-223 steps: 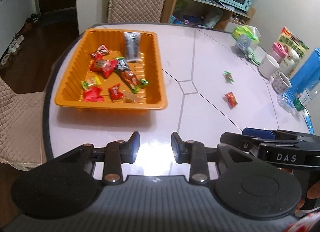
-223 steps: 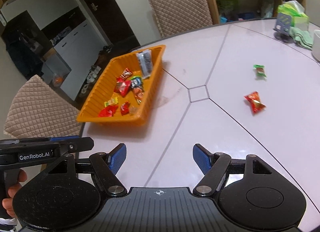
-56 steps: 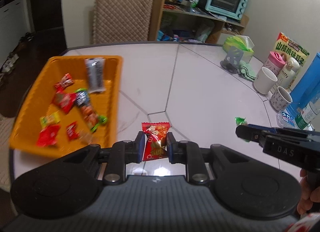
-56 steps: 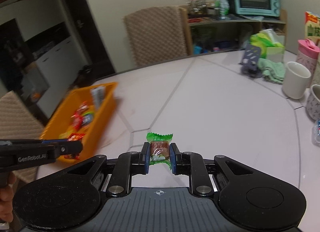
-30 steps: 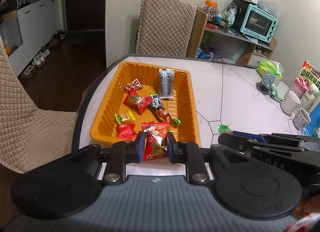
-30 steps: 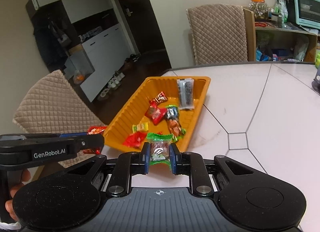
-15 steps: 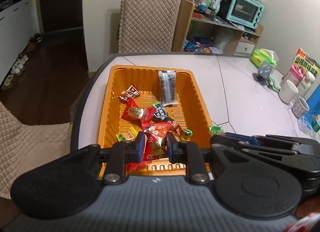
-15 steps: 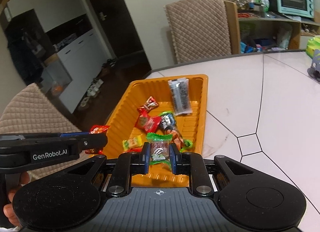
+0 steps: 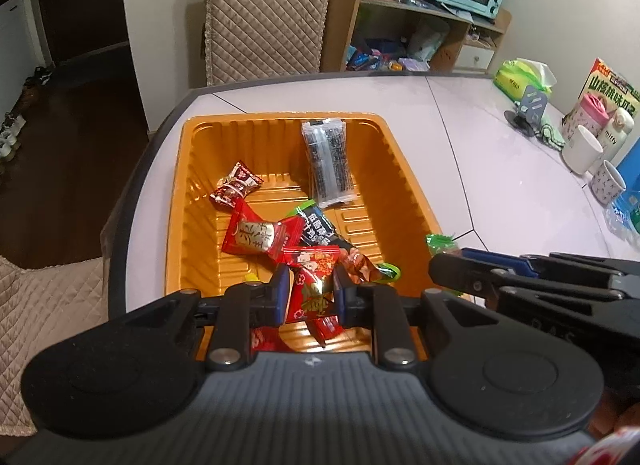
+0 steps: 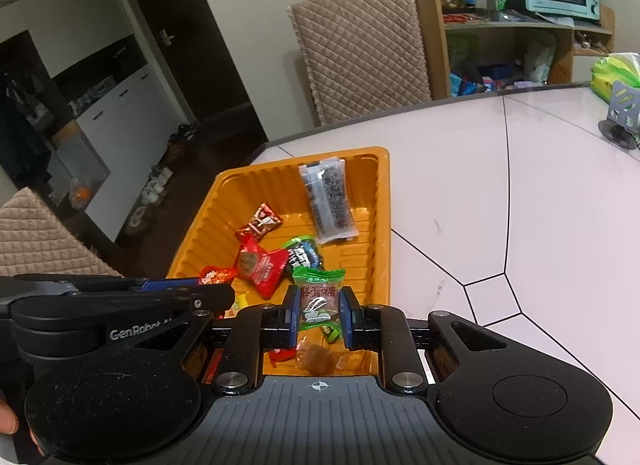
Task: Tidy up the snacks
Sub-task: 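Open both tools to drop the red and green candies into the tray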
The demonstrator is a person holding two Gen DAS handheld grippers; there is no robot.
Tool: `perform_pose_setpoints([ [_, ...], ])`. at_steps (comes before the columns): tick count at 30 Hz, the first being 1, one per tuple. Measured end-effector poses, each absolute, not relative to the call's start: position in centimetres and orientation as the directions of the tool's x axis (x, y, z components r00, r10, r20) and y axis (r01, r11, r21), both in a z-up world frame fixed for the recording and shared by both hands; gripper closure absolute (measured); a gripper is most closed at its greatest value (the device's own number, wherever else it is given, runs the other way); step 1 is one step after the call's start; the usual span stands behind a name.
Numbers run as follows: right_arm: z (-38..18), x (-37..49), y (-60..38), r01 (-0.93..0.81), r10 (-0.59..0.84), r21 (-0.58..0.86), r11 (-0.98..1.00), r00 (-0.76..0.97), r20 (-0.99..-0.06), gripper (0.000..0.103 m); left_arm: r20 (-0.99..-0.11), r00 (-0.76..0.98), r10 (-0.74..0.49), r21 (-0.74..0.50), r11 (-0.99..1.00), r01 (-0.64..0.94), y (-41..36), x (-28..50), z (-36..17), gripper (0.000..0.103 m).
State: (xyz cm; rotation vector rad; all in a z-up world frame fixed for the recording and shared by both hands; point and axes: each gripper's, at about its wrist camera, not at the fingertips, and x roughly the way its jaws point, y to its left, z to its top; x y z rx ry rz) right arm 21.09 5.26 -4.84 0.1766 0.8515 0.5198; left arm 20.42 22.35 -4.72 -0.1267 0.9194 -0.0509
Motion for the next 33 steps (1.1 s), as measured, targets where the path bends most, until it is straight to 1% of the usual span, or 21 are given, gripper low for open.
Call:
perform_pose_setpoints([
  [11, -5.0, 22.2, 5.4, -0.333, 0.482, 0.350, 0.875, 0.554, -0.678, 0.082, -0.799, 0.590, -0.116, -0.136, 0.991, 0.009, 23.1, 22.9, -5.7, 0.082],
  [13, -4.9, 22.3, 5.5, -0.329, 0.479, 0.349, 0.877, 0.555, -0.680, 0.082, -0.799, 0.588, -0.124, -0.148, 0.989, 0.007, 23.4, 23.0, -5.7, 0.078],
  [15, -4.9, 22.3, 5.6, -0.327, 0.480, 0.352, 0.877, 0.554, -0.680, 0.082, -0.800, 0.587, -0.123, -0.151, 0.989, 0.001, 23.8, 23.0, -5.6, 0.077],
  [22, -4.5, 21.5, 5.8, -0.334, 0.489, 0.359, 0.872, 0.536, -0.688, 0.082, -0.802, 0.579, -0.144, -0.168, 0.986, 0.012, 25.8, 21.6, -4.7, 0.074],
  [33, -5.6, 19.9, 8.0, -0.352, 0.493, 0.359, 0.865, 0.456, -0.741, 0.082, -0.821, 0.550, -0.155, -0.170, 0.985, 0.024, 27.0, 19.2, -4.1, 0.070],
])
